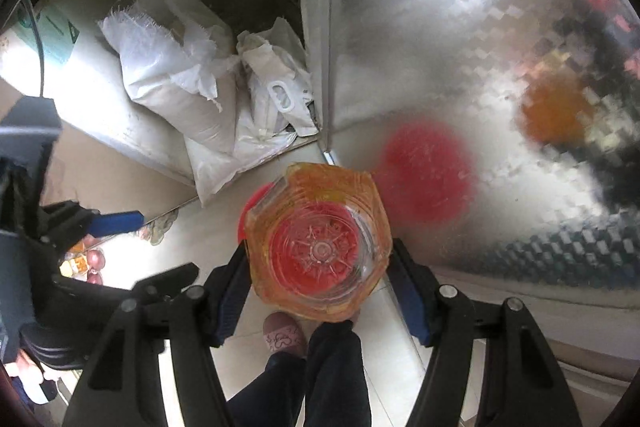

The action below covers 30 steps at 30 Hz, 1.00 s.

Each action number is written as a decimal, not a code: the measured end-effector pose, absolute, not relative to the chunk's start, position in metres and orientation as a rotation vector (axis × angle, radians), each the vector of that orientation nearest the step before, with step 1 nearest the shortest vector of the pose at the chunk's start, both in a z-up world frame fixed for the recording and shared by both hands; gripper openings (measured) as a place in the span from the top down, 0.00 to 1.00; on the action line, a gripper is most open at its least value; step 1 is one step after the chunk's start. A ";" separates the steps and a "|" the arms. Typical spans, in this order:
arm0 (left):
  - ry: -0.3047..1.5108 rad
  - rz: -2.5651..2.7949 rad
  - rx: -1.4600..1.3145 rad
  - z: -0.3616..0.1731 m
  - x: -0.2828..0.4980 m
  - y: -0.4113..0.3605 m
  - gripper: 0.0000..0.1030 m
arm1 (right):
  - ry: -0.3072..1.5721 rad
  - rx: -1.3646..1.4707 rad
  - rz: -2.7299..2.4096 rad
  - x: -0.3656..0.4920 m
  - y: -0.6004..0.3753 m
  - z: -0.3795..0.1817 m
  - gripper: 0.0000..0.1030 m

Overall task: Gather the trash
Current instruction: 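Open the right gripper to drop the orange cup into the red bucket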

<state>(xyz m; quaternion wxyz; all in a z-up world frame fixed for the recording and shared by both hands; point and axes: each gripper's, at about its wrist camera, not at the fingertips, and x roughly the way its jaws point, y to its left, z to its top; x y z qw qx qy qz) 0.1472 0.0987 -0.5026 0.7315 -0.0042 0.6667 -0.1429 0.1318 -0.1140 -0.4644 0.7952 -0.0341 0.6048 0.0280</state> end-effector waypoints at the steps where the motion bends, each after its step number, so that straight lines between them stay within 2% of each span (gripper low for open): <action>1: 1.459 -0.304 -0.013 -0.502 0.146 0.101 0.29 | 1.306 -0.075 0.066 0.132 -0.112 -0.467 0.39; 8: 1.482 -0.182 -0.109 -0.509 0.141 0.130 0.29 | 1.342 -0.088 0.121 0.136 -0.102 -0.479 0.39; 10: 1.468 -0.145 -0.120 -0.510 0.140 0.135 0.22 | 1.344 -0.099 0.139 0.137 -0.100 -0.482 0.39; 18: 1.476 -0.103 -0.117 -0.518 0.139 0.144 0.08 | 1.358 -0.132 0.192 0.141 -0.093 -0.497 0.38; 30: 1.494 -0.054 -0.118 -0.529 0.132 0.160 0.07 | 1.386 -0.194 0.243 0.153 -0.079 -0.526 0.37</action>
